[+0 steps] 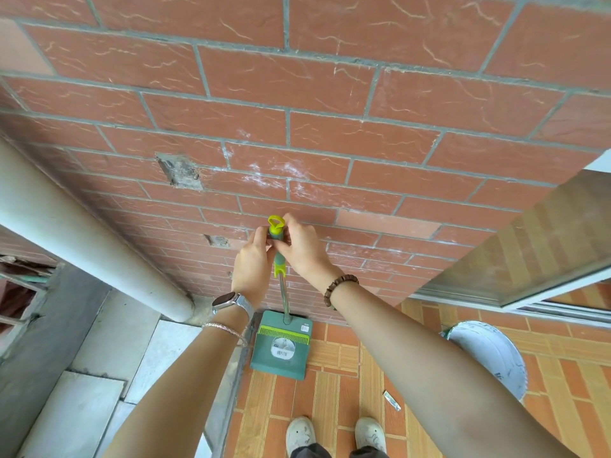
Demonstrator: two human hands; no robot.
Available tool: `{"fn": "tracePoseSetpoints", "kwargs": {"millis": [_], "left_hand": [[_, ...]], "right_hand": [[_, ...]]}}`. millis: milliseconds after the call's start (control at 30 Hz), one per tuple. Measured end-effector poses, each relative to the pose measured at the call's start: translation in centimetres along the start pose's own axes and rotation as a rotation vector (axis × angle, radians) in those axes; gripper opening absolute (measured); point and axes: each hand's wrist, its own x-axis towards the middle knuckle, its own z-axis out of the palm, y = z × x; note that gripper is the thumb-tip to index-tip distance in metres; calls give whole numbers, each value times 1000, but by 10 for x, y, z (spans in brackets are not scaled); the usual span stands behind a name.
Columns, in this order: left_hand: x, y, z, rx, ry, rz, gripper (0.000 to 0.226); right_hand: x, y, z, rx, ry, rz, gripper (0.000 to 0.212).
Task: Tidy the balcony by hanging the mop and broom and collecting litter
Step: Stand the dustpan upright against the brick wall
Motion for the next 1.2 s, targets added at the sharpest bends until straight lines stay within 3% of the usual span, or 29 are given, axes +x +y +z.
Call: {"fn": "tracePoseSetpoints", "kwargs": {"millis": [133, 300, 533, 933, 1067, 1200], "left_hand": [[-3, 5, 2, -38, -18, -16, 24], [-14, 18, 4, -51, -38, -65, 32], [-61, 43, 22, 27, -61, -109, 32], [-205, 193, 160, 172, -330, 185, 24], [-251, 249, 214, 303, -433, 305, 34], [-284, 304, 256, 305, -461, 435, 28]], "right_hand": [[-5, 2, -2, 16, 10, 19, 21], [-24, 10, -18, 15, 16, 62, 36], [-93, 54, -64, -135, 58, 89, 25], [-305, 210, -185, -199, 187, 397, 21], [-379, 263, -234, -311, 180, 503, 23], [-437, 307, -281, -489, 153, 575, 29]]}}
